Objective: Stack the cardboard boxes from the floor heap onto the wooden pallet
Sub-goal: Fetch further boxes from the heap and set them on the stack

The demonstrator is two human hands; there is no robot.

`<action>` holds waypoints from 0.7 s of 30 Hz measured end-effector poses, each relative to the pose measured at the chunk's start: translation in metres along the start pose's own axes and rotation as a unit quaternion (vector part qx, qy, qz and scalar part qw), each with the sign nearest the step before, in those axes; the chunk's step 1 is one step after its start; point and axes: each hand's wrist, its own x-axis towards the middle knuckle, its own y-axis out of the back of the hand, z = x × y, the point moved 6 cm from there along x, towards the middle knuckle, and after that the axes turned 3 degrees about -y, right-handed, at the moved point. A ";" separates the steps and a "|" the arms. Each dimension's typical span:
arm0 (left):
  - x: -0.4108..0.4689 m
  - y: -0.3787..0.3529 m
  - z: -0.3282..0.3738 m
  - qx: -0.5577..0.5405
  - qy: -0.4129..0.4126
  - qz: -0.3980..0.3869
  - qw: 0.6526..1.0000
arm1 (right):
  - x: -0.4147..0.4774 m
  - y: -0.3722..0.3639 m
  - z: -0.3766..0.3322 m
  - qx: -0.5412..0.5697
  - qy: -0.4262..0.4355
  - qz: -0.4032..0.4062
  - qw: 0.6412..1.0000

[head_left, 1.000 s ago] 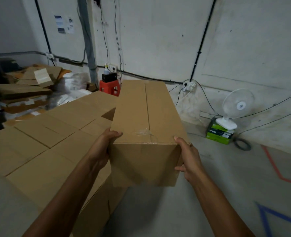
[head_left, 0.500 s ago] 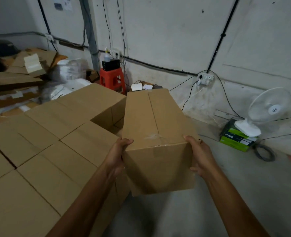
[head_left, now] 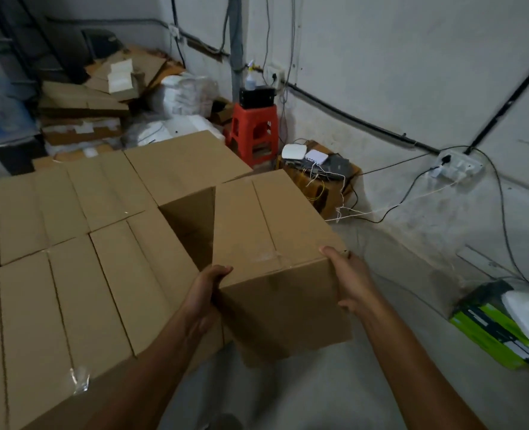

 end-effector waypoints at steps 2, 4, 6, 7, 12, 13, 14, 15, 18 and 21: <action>0.018 -0.005 -0.003 -0.026 -0.004 0.032 0.999 | 0.034 -0.006 -0.007 -0.030 -0.008 -0.022 0.999; 0.038 -0.008 -0.005 -0.035 -0.006 0.063 0.997 | 0.065 -0.016 -0.014 -0.053 -0.013 -0.042 0.998; 0.060 -0.009 -0.005 -0.022 -0.014 0.089 0.996 | 0.099 -0.028 -0.017 -0.060 -0.027 -0.067 0.996; 0.072 -0.009 -0.006 -0.019 -0.017 0.097 0.995 | 0.115 -0.035 -0.016 -0.066 -0.038 -0.085 0.993; 0.128 -0.001 -0.006 -0.015 -0.031 0.142 0.989 | 0.185 -0.074 -0.012 -0.082 -0.082 -0.122 0.986; 0.138 0.003 -0.006 -0.009 -0.041 0.153 0.987 | 0.196 -0.081 -0.010 -0.086 -0.091 -0.131 0.983; 0.148 0.009 -0.006 -0.007 -0.049 0.164 0.985 | 0.208 -0.088 -0.007 -0.093 -0.100 -0.140 0.981; 0.155 0.014 -0.006 -0.004 -0.055 0.174 0.983 | 0.221 -0.094 -0.002 -0.096 -0.108 -0.142 0.979; 0.177 0.026 -0.008 0.008 -0.064 0.191 0.980 | 0.250 -0.115 0.008 -0.106 -0.119 -0.175 0.972; 0.194 0.038 -0.018 0.014 -0.068 0.215 0.974 | 0.278 -0.132 0.024 -0.104 -0.120 -0.202 0.966</action>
